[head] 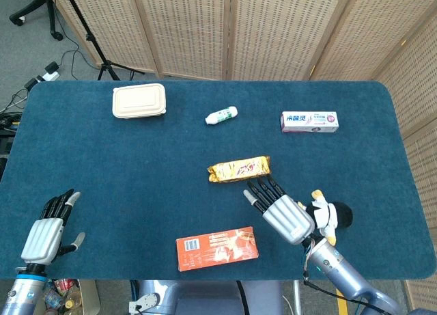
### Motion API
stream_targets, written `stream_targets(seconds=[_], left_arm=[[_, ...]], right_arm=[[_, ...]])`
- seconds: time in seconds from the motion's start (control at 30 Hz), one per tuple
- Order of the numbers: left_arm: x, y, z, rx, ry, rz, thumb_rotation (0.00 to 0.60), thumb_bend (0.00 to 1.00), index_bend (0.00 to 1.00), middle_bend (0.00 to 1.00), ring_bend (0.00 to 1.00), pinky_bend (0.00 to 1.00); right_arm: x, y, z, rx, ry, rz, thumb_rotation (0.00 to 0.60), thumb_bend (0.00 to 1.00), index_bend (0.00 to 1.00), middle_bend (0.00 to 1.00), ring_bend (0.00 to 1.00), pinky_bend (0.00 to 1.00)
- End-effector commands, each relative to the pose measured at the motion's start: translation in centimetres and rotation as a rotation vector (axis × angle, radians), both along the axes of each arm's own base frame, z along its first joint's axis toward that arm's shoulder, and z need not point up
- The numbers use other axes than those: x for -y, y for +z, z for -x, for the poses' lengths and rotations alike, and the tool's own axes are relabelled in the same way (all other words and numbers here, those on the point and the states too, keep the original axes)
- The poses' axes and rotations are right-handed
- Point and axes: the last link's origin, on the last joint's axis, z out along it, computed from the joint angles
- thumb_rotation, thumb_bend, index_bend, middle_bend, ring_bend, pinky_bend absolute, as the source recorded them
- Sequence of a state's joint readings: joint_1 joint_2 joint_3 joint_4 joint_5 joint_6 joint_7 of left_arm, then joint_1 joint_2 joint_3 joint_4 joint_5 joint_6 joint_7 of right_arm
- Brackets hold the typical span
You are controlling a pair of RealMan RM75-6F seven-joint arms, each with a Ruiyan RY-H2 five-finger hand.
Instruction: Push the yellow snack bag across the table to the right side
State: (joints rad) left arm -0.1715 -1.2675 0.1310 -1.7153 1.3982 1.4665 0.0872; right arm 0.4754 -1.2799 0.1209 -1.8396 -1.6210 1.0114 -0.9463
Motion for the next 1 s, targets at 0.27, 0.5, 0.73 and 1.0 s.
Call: stream_targets(seconds=[0.27,0.5,0.73,1.0], left_arm=[[-0.1,0.0,0.1,0.027,0.017,0.008,0.600,0.32,0.00,0.00,0.00,0.01],[-0.1,0.0,0.2,0.043,0.023,0.017,0.600,0.32,0.00,0.00,0.00,0.01],[-0.2,-0.1,0.4,0.056,0.039,0.031,0.600,0.32,0.00,0.00,0.00,0.01],[-0.2,-0.3,0.5,0.059,0.046,0.038,0.600,0.32,0.00,0.00,0.00,0.01]], right_arm=[[2.1,-4.2,-3.3,-0.057,0.028,-0.021,0.600,0.26,0.04,0.00,0.00,0.08],[3.1,-5.9,-4.9,-0.094,0.046,-0.019,0.600,0.26,0.04,0.00,0.00,0.08],[3.6,-7.2,-6.0,-0.121,0.058,-0.007,0.600,0.26,0.04,0.00,0.00,0.08],[4.5,-7.9,-6.4,-0.225,0.105,0.033,0.600,0.26,0.04,0.00,0.00,0.08]])
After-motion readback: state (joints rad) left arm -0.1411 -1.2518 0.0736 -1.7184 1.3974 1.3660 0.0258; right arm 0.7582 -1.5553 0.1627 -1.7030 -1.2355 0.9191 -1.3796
